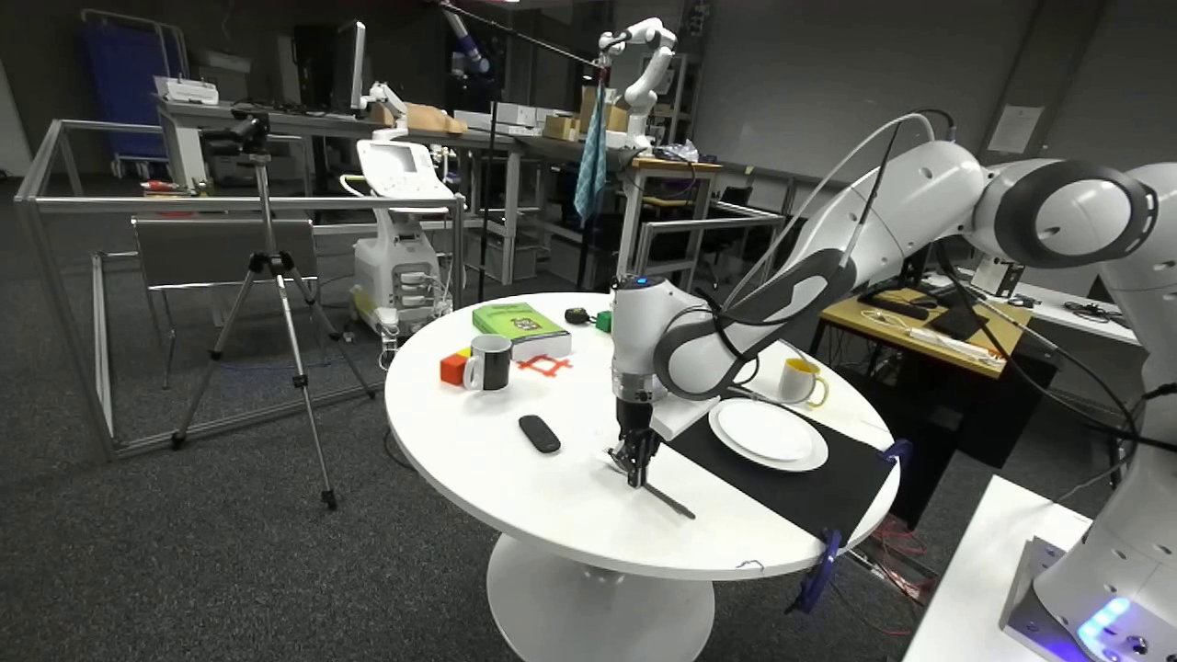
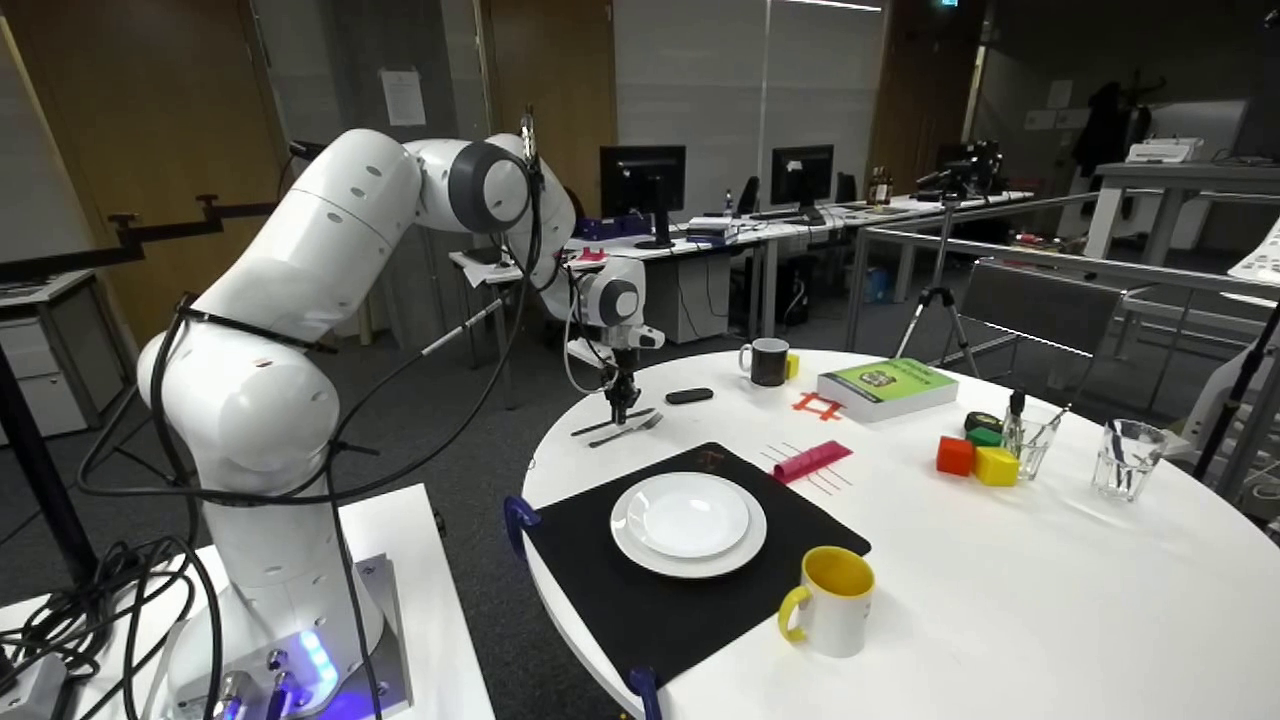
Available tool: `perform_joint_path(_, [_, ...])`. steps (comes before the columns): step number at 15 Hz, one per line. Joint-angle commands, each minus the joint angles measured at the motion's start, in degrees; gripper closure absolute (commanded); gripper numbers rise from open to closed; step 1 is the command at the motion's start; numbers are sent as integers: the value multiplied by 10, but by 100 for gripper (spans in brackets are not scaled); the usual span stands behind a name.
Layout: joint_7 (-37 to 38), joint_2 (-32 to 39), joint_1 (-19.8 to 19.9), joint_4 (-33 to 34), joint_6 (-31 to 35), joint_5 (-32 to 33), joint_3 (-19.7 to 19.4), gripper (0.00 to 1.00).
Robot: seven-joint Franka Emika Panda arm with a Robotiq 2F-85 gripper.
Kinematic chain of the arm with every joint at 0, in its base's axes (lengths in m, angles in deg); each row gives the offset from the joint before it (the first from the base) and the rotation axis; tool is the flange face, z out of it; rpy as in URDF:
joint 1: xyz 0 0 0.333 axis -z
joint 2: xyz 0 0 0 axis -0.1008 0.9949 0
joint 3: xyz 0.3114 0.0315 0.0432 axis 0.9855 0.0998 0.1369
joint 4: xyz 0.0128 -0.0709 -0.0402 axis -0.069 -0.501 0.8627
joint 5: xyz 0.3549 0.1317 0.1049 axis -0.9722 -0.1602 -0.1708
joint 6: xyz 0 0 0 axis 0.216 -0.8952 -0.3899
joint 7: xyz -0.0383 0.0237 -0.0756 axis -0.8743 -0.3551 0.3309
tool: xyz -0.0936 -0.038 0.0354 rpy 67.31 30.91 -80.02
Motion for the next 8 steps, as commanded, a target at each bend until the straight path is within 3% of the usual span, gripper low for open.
perform_joint_path(1, [22,16,-22,29,-9,26,-17,96])
perform_joint_path(6, [19,27,-27,41,-11,37,-19,96])
perform_joint_path(7, [18,29,-27,43,-13,37,-19,60])
perform_joint_path(8, [17,31,-27,44,-12,37,-19,60])
